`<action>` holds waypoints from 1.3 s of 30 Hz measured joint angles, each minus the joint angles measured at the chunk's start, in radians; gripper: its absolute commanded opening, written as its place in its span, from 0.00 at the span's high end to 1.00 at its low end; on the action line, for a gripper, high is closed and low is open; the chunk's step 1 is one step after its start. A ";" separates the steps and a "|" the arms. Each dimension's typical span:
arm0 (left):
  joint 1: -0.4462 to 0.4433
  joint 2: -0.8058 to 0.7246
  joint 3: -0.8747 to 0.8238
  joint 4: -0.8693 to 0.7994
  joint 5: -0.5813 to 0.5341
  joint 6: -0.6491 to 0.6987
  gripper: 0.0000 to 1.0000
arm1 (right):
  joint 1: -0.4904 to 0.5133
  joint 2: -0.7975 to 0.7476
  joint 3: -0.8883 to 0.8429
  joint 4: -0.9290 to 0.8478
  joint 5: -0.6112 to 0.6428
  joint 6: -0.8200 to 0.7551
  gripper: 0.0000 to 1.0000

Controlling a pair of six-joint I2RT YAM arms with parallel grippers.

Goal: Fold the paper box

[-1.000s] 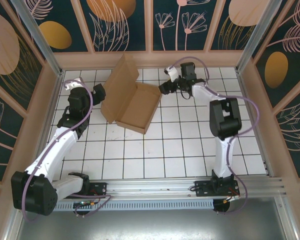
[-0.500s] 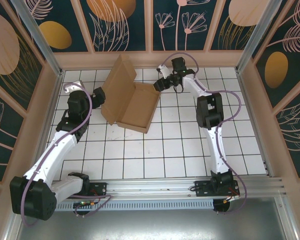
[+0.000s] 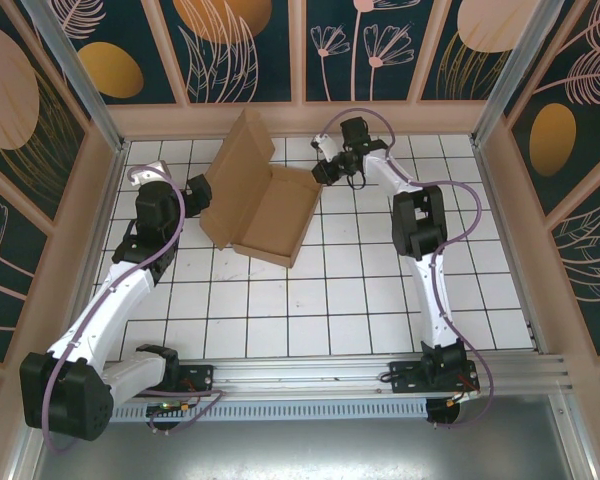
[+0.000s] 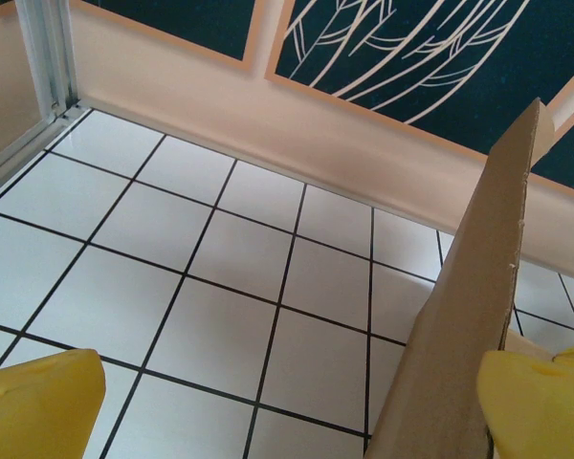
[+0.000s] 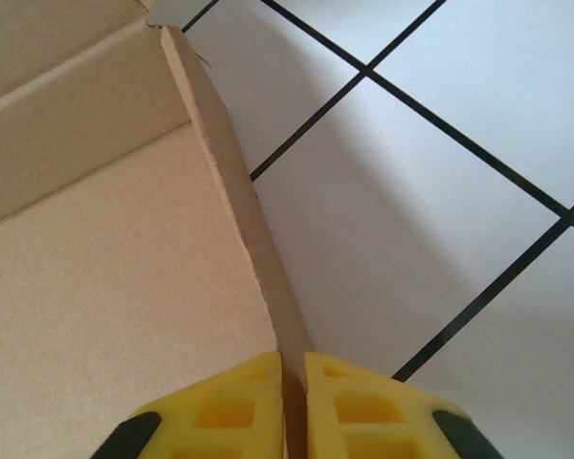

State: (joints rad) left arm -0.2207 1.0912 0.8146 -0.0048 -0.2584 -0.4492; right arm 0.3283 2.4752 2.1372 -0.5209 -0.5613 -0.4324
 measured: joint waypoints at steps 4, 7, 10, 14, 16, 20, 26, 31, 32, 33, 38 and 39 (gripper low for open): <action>0.000 0.000 -0.001 0.002 0.000 0.003 0.01 | 0.000 -0.092 -0.150 0.059 0.030 0.000 0.94; 0.000 0.002 -0.002 0.002 0.003 0.003 0.01 | 0.000 -0.196 -0.324 0.156 0.077 0.032 0.96; 0.000 0.010 -0.002 0.006 0.017 0.002 0.01 | -0.002 -0.324 -0.536 0.279 0.155 0.086 0.96; 0.000 0.023 -0.008 0.020 0.043 -0.001 0.01 | -0.005 -0.520 -0.846 0.469 0.267 0.184 0.96; 0.000 0.030 -0.014 0.028 0.057 -0.002 0.01 | -0.006 -0.626 -1.007 0.563 0.317 0.244 0.95; 0.000 0.050 -0.022 0.032 0.087 -0.010 0.02 | 0.013 -0.837 -1.314 0.758 0.438 0.377 0.92; 0.000 0.069 -0.041 0.006 0.121 -0.038 0.02 | 0.109 -1.037 -1.571 0.901 0.588 0.536 0.47; 0.000 0.038 -0.079 -0.060 0.121 -0.041 0.01 | 0.100 -1.100 -1.586 0.904 0.577 0.519 0.36; 0.000 0.031 -0.082 -0.069 0.121 -0.042 0.01 | 0.094 -1.099 -1.572 0.893 0.566 0.502 0.36; 0.000 0.023 -0.084 -0.076 0.121 -0.042 0.01 | 0.085 -1.093 -1.550 0.878 0.549 0.474 0.36; 0.000 -0.024 -0.095 -0.079 0.128 -0.042 0.01 | 0.024 -0.992 -1.404 0.805 0.406 0.332 0.37; 0.000 -0.034 -0.095 -0.078 0.128 -0.042 0.01 | 0.012 -0.962 -1.369 0.782 0.377 0.303 0.37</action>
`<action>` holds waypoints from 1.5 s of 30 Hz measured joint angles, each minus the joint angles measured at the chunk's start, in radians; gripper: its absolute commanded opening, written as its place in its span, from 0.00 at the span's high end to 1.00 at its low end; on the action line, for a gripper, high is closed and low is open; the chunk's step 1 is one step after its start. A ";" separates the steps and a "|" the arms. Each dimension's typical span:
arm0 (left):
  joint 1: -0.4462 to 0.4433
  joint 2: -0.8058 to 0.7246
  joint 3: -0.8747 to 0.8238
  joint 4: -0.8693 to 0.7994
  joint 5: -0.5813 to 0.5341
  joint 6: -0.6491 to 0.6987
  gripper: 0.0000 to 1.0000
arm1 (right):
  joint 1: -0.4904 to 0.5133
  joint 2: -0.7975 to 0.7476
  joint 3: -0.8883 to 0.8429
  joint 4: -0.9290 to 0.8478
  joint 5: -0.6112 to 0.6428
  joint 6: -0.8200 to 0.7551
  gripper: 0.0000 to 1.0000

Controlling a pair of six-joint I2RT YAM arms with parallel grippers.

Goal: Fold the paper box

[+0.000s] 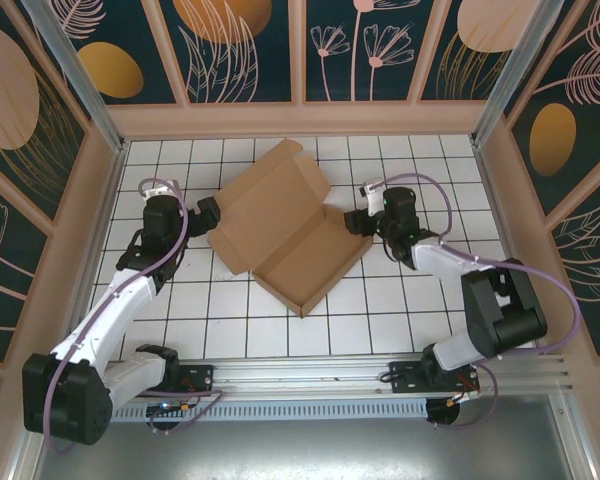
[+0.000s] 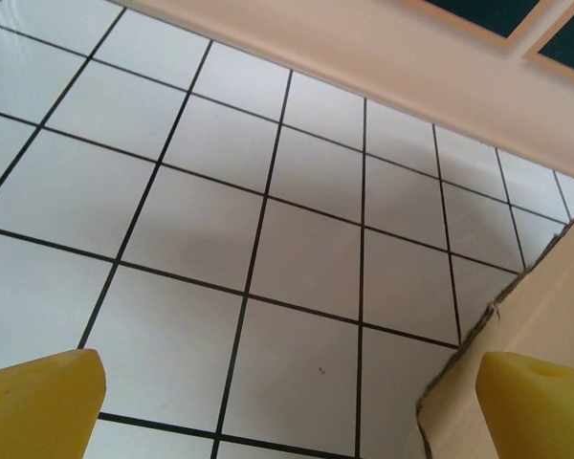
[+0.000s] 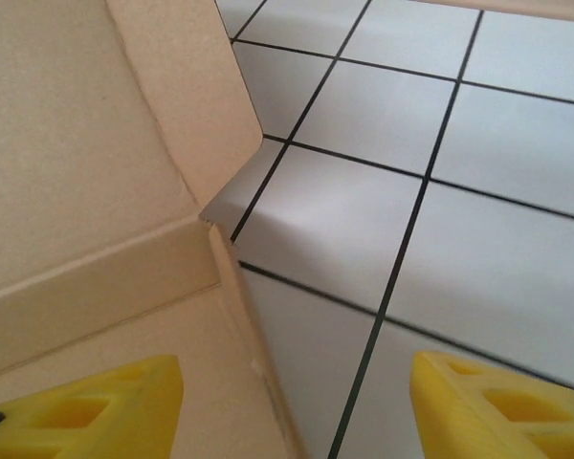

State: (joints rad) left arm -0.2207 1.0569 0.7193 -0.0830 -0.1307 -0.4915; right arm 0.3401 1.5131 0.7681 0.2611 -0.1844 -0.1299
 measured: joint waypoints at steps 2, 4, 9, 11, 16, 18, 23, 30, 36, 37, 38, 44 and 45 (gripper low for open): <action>0.000 -0.016 0.000 0.000 0.000 0.000 0.01 | -0.018 0.058 0.068 -0.054 -0.054 -0.055 0.38; 0.000 -0.023 0.000 0.000 0.000 0.000 0.01 | -0.026 0.117 0.138 -0.113 -0.106 -0.105 0.39; 0.000 -0.037 0.000 0.000 0.000 0.000 0.01 | -0.024 0.246 0.276 -0.238 -0.200 -0.185 0.47; 0.000 -0.056 0.000 0.000 0.000 0.000 0.01 | -0.024 0.285 0.311 -0.271 -0.206 -0.202 0.51; 0.000 -0.109 0.001 0.000 -0.010 0.005 0.01 | -0.021 0.346 0.349 -0.323 -0.191 -0.227 0.70; 0.000 -0.116 0.001 0.000 -0.016 0.009 0.01 | -0.019 0.352 0.349 -0.334 -0.187 -0.228 0.80; 0.000 -0.121 0.001 -0.002 -0.024 0.016 0.01 | -0.016 0.350 0.343 -0.330 -0.182 -0.233 0.98; 0.000 -0.117 0.001 0.001 -0.026 0.015 0.01 | -0.011 0.243 0.171 -0.147 -0.040 -0.095 0.96; 0.000 -0.046 0.001 0.005 -0.013 0.004 0.03 | 0.080 0.191 0.084 -0.031 0.229 0.124 0.95; 0.000 -0.032 0.001 0.008 -0.006 0.000 0.04 | 0.105 0.191 0.084 -0.031 0.285 0.165 0.95; 0.000 -0.016 0.000 0.013 0.002 -0.004 0.05 | 0.127 0.191 0.083 -0.032 0.333 0.202 0.95; -0.030 0.099 -0.009 0.046 0.063 -0.017 0.20 | 0.203 0.191 0.060 -0.013 0.499 0.354 0.91; -0.039 0.111 -0.016 0.054 0.070 -0.015 0.23 | 0.203 0.191 0.059 -0.017 0.510 0.370 0.91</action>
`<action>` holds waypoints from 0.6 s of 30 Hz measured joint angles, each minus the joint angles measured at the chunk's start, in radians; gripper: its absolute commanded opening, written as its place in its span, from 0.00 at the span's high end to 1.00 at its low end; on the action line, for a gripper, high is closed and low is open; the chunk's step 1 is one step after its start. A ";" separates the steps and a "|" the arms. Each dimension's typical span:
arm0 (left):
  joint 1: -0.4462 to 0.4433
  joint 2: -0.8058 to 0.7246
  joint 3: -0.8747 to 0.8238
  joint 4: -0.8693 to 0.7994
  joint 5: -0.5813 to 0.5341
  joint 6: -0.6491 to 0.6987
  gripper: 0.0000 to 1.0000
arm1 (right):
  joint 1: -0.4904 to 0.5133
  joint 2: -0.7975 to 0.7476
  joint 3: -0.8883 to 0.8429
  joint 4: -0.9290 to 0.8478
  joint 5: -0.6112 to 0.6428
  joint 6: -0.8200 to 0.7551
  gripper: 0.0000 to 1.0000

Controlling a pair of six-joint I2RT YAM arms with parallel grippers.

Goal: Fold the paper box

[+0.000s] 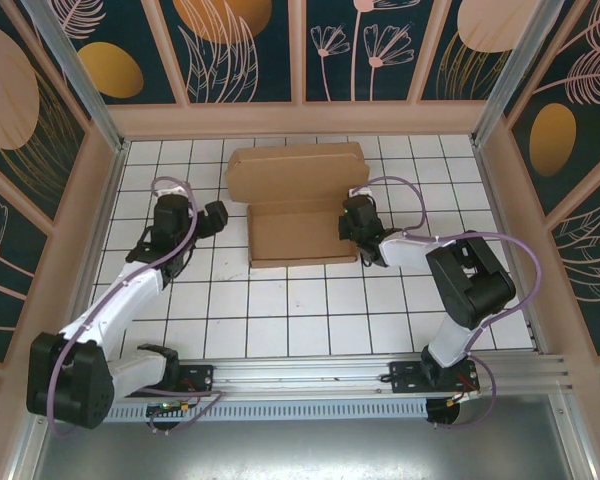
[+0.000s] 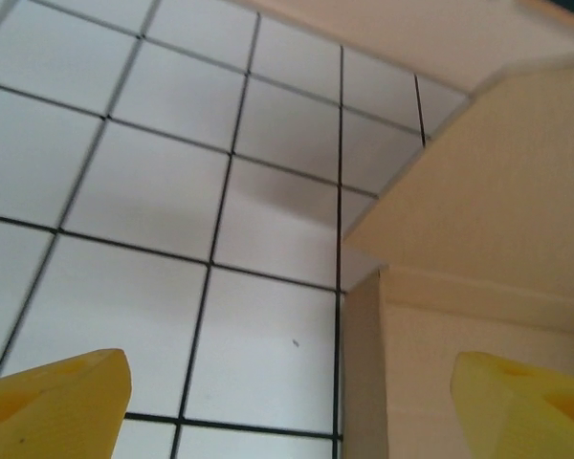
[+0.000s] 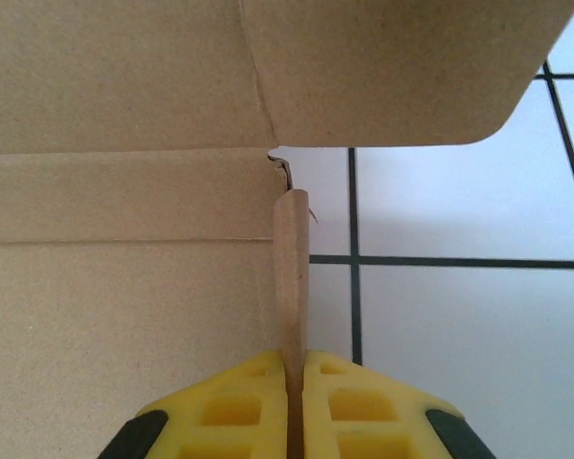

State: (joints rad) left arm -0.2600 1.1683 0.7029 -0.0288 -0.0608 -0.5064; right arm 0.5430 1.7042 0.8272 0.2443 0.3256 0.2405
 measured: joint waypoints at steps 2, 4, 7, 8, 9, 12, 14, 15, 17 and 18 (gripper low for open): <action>-0.026 0.026 -0.019 0.015 0.008 0.007 0.26 | -0.001 0.000 -0.001 -0.001 0.027 0.028 0.91; -0.048 0.055 -0.024 0.024 0.008 0.012 0.28 | 0.002 0.000 -0.001 -0.002 0.050 0.050 0.91; -0.077 0.121 -0.024 0.042 0.008 0.028 0.34 | 0.015 0.000 -0.001 -0.005 0.071 0.073 0.92; -0.086 0.147 -0.023 0.047 0.008 0.032 0.34 | 0.021 0.000 -0.001 -0.007 0.075 0.079 0.92; -0.094 0.172 -0.020 0.048 0.008 0.034 0.34 | 0.026 0.000 -0.001 -0.009 0.078 0.081 0.92; -0.115 0.258 0.001 0.051 0.015 0.043 0.38 | 0.041 0.000 0.001 -0.012 0.084 0.084 0.93; -0.125 0.307 0.027 0.051 0.024 0.054 0.43 | 0.048 0.001 0.003 -0.016 0.090 0.084 0.93; -0.127 0.329 0.040 0.053 0.027 0.058 0.44 | 0.050 0.002 0.003 -0.016 0.090 0.084 0.93; -0.133 0.376 0.076 0.055 0.027 0.071 0.50 | 0.053 0.007 0.006 -0.016 0.094 0.084 0.92; -0.134 0.397 0.091 0.056 0.027 0.073 0.51 | 0.053 0.009 0.008 -0.016 0.093 0.084 0.92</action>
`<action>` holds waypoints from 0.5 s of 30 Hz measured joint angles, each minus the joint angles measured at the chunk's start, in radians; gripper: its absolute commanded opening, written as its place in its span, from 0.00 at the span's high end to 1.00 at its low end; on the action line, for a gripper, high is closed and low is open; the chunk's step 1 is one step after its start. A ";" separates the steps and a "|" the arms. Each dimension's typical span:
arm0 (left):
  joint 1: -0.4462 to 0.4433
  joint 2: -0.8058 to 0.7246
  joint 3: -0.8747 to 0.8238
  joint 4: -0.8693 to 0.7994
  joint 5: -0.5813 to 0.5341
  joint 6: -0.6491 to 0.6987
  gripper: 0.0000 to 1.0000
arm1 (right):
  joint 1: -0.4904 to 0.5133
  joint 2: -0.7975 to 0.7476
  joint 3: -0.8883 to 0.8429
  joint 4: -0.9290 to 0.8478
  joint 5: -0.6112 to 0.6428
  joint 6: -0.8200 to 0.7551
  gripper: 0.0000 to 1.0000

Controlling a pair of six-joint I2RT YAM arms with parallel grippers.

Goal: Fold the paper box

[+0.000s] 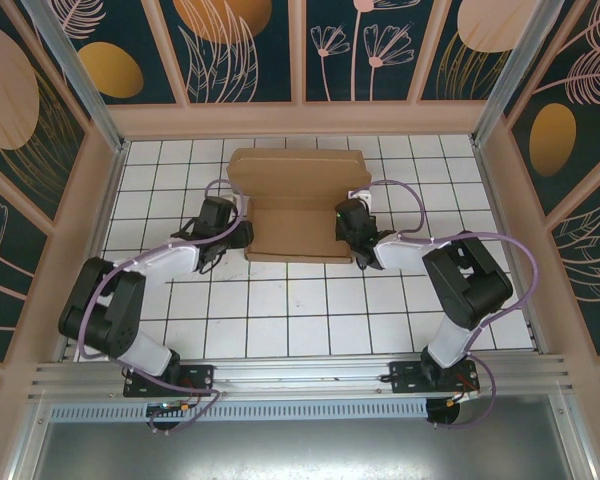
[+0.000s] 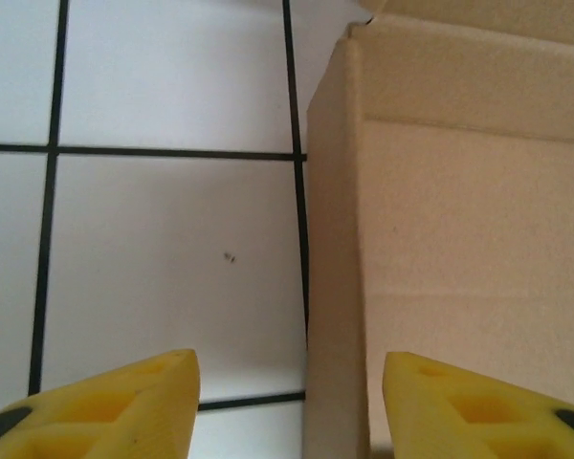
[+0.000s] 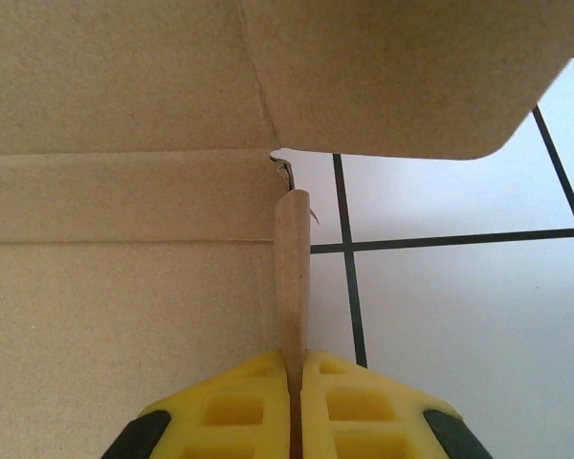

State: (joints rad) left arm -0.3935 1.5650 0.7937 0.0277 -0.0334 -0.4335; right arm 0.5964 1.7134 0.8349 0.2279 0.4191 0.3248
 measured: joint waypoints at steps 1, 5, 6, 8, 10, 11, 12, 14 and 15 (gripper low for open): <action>-0.002 0.021 0.014 0.001 0.000 0.004 0.52 | 0.000 0.002 0.000 0.000 0.000 0.000 0.92; -0.010 0.090 0.047 0.006 -0.012 0.008 0.61 | 0.000 0.002 0.001 0.000 0.000 0.000 0.92; -0.013 0.103 0.051 0.006 -0.021 0.008 0.64 | 0.001 0.002 0.001 0.000 0.000 0.000 0.92; -0.020 0.121 0.060 0.013 -0.036 0.005 0.69 | 0.002 0.002 0.001 0.000 0.000 0.003 0.92; -0.028 0.133 0.069 0.017 -0.050 0.002 0.79 | 0.003 0.002 0.001 0.000 0.000 0.007 0.92; -0.031 0.135 0.071 0.021 -0.056 -0.001 0.80 | 0.003 0.002 0.001 0.000 -0.001 0.008 0.92; -0.035 0.135 0.074 0.021 -0.061 -0.002 0.81 | 0.005 0.002 0.001 0.000 0.000 0.012 0.92; -0.039 0.135 0.077 0.022 -0.072 -0.002 0.79 | 0.006 0.002 0.001 0.000 0.000 0.016 0.92; -0.040 0.135 0.077 0.022 -0.078 -0.002 0.73 | 0.006 0.002 0.001 0.000 0.000 0.019 0.91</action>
State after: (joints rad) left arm -0.4335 1.7000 0.8711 0.0494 -0.1116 -0.4355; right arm 0.6022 1.7157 0.8360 0.2279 0.4191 0.3435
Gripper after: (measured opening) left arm 0.207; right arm 0.082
